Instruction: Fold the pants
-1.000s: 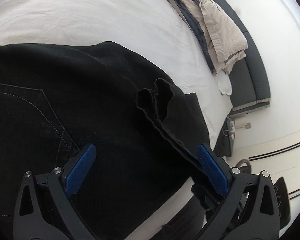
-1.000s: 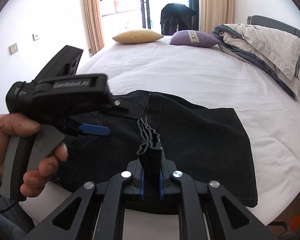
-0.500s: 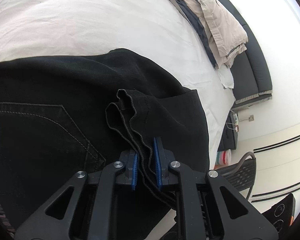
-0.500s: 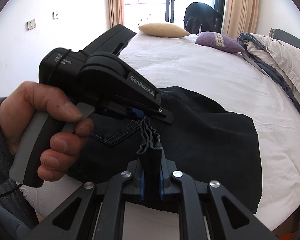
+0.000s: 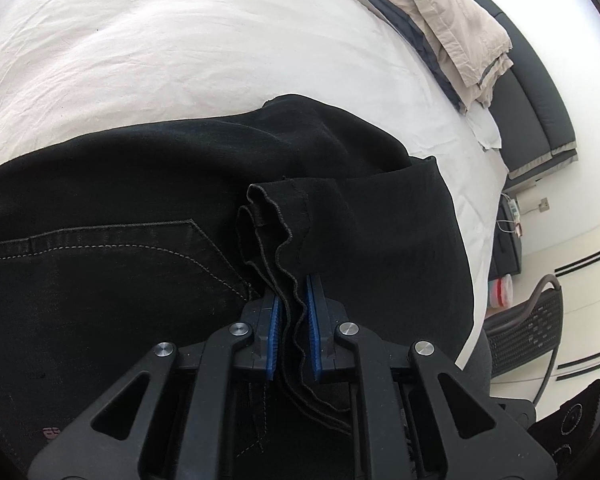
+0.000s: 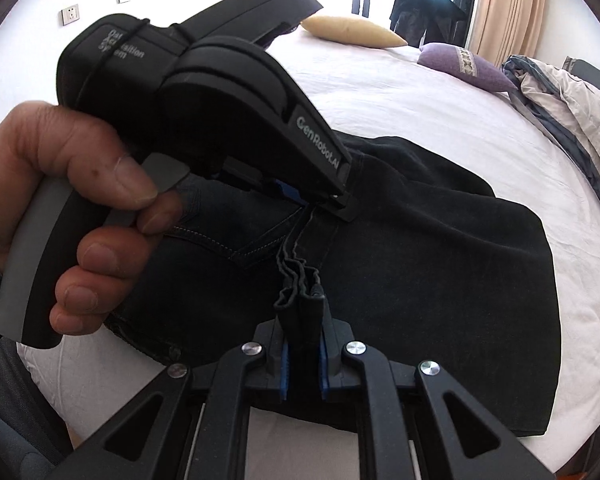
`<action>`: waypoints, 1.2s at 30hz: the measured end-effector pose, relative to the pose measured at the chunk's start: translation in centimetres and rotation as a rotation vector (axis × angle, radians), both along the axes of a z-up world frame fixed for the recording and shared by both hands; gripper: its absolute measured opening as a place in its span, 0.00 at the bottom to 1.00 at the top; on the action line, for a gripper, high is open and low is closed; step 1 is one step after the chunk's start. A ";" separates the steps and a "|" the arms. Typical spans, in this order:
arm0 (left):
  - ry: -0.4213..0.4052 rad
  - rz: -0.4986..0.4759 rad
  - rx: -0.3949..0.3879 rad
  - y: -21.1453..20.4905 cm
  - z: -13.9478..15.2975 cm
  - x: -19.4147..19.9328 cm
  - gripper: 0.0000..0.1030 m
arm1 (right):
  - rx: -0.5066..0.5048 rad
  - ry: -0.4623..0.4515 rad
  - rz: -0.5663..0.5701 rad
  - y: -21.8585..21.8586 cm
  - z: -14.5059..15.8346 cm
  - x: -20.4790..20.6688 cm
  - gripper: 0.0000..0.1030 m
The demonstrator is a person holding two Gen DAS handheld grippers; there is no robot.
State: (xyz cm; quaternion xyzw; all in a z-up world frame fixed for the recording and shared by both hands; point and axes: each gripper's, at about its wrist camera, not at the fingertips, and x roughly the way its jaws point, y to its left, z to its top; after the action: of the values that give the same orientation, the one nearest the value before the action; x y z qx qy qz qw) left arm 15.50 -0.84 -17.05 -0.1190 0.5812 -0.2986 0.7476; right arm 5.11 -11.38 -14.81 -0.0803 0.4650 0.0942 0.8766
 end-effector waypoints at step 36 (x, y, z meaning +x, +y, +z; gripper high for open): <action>-0.324 0.037 0.443 -6.8 7.1 -1.9 0.69 | 0.915 0.254 -0.095 -27.5 -4.2 10.3 0.41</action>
State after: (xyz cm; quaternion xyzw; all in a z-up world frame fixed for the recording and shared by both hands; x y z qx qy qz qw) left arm 13.64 -7.63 -9.93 0.0860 0.5029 -0.1658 0.8439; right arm 15.39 -38.87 -19.05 0.3475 0.4824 0.2581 0.7616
